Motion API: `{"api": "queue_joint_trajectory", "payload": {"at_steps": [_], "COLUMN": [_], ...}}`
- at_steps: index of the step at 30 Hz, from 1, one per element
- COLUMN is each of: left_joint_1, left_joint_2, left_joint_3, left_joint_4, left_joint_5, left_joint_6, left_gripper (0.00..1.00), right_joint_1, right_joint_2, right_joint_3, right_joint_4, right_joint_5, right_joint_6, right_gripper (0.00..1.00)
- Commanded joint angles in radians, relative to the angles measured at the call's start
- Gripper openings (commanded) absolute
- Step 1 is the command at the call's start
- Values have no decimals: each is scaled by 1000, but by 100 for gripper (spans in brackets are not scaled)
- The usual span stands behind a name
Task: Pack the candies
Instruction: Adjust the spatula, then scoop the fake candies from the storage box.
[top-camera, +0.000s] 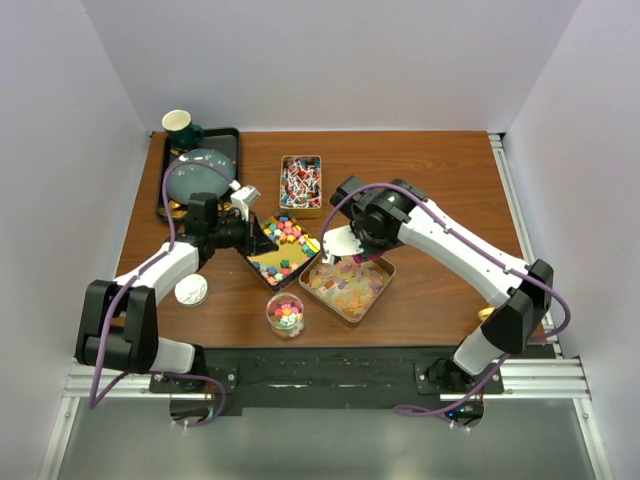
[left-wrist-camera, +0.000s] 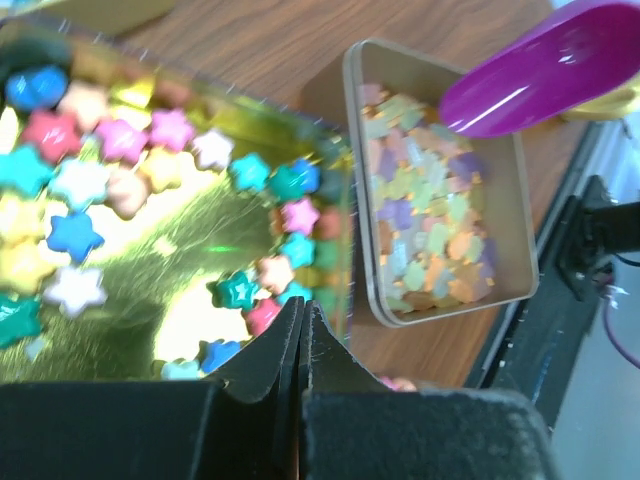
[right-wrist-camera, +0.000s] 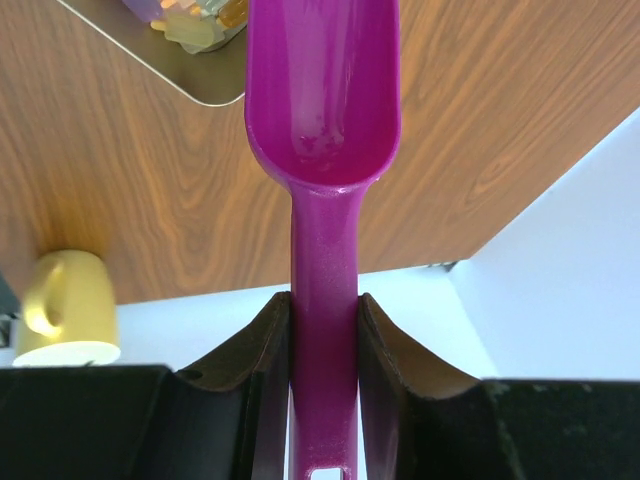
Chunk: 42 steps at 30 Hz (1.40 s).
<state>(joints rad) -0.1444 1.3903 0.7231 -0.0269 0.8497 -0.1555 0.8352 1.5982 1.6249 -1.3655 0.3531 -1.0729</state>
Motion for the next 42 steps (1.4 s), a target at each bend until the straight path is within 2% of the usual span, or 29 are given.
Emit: {"api": "queue_joint_trajectory", "payload": {"at_steps": [1, 15, 22, 28, 42], "left_joint_1": [2, -29, -58, -73, -90], "left_joint_2": [-1, 53, 150, 268, 311], "left_joint_3": [-33, -86, -65, -8, -16], "left_joint_4": [-19, -7, 13, -7, 90], "left_joint_5": [-113, -172, -140, -101, 18], "left_joint_6": [36, 13, -9, 16, -50], "left_gripper": [0, 0, 0, 0, 0], "right_joint_1": [7, 13, 67, 127, 226], "right_joint_2": [17, 78, 218, 289, 479], "right_joint_3": [-23, -146, -99, -79, 121], "right_joint_4": [-225, -225, -224, -222, -115], "right_joint_5": [76, 159, 172, 123, 23], "right_joint_6": [-69, 106, 266, 347, 387], "right_gripper": [0, 0, 0, 0, 0]}}
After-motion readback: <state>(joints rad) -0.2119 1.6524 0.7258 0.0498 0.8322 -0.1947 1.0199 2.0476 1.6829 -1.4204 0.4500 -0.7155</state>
